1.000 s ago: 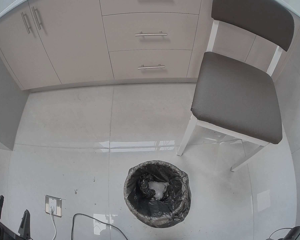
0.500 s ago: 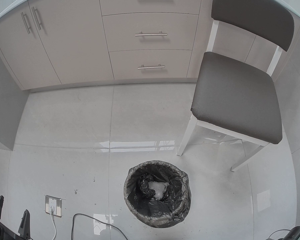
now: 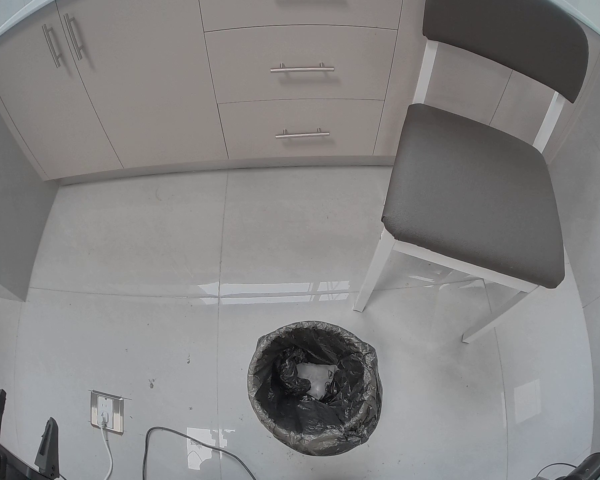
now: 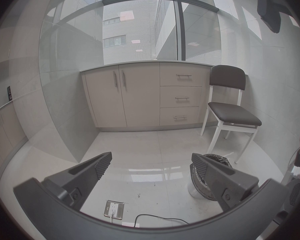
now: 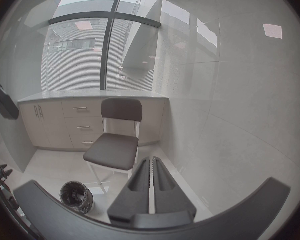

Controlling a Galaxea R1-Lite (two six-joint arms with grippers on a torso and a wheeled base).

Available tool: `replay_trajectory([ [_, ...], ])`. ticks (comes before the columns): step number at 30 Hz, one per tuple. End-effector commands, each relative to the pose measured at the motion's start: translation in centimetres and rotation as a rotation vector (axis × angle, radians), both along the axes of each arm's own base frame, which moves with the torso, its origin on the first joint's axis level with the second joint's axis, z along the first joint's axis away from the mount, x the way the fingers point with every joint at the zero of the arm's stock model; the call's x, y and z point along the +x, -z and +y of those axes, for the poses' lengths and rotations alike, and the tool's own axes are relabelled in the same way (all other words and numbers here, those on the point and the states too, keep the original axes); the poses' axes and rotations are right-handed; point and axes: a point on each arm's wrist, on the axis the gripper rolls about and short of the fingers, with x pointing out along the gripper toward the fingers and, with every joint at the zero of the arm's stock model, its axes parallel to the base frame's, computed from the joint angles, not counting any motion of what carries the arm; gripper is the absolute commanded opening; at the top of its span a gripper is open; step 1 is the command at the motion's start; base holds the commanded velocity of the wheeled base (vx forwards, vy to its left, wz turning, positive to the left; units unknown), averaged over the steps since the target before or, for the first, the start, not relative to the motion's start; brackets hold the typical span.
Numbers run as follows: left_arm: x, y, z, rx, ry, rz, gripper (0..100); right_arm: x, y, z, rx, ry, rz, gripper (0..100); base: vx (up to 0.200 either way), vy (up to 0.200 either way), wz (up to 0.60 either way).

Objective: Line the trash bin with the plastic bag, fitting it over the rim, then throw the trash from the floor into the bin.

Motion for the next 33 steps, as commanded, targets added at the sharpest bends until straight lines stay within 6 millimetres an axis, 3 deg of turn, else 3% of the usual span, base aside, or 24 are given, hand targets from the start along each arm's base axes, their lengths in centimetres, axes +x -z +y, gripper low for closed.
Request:
replay_trajectory([
  [1, -0.1, 0.3, 0.0, 0.000, -0.001, -0.011, 100, -0.5, 4.4, 1.0, 0.013, 0.040, 0.015, 0, 0.000, 0.000, 0.00],
  [5, -0.1, 0.3, 0.0, 0.000, 0.001, -0.013, 100, 1.2, 7.7, 1.5, 0.005, 0.072, 0.010, 0, 0.000, 0.000, 0.00],
  [8, -0.1, 0.3, 0.0, 0.000, 0.001, -0.013, 100, 2.1, 8.6, 1.7, -0.007, 0.078, 0.025, 0, 0.000, 0.000, 0.00],
  [9, -0.1, 0.3, 0.0, 0.000, 0.001, -0.013, 100, 3.4, 9.9, 1.9, -0.024, 0.085, 0.061, 0, 0.000, 0.000, 0.00],
  [17, -0.1, 0.3, 0.0, 0.002, 0.000, -0.013, 100, 9.8, 12.1, 2.2, 0.072, -0.070, 0.056, 0, 0.000, 0.000, 0.00],
  [19, -0.1, 0.3, 0.0, 0.000, -0.001, -0.013, 100, 13.1, 13.8, 2.3, 0.070, -0.089, 0.021, 0, 0.000, 0.000, 0.00],
  [21, -0.1, 0.3, 0.0, -0.003, -0.004, -0.011, 100, 15.0, 15.2, 2.4, 0.057, -0.119, -0.009, 0, 0.000, 0.000, 0.00],
  [22, -0.1, 0.3, 0.0, -0.003, -0.004, -0.011, 100, 15.0, 15.2, 2.4, 0.057, -0.119, -0.009, 0, 0.000, 0.000, 0.00],
  [23, -0.1, 0.3, 0.0, -0.014, -0.010, -0.013, 100, 16.6, 16.8, 2.5, 0.039, -0.167, -0.034, 0, 0.000, 0.000, 0.00],
  [26, -0.1, 0.2, 0.2, -0.051, -0.070, -0.005, 100, 17.7, 18.5, 2.5, 0.030, -0.189, -0.033, 0, 0.000, 0.000, 0.00],
  [33, -0.1, 0.3, 0.2, -0.055, -0.090, -0.001, 100, 18.2, 19.5, 2.6, 0.036, -0.200, -0.007, 0, 0.000, 0.000, 0.00],
])
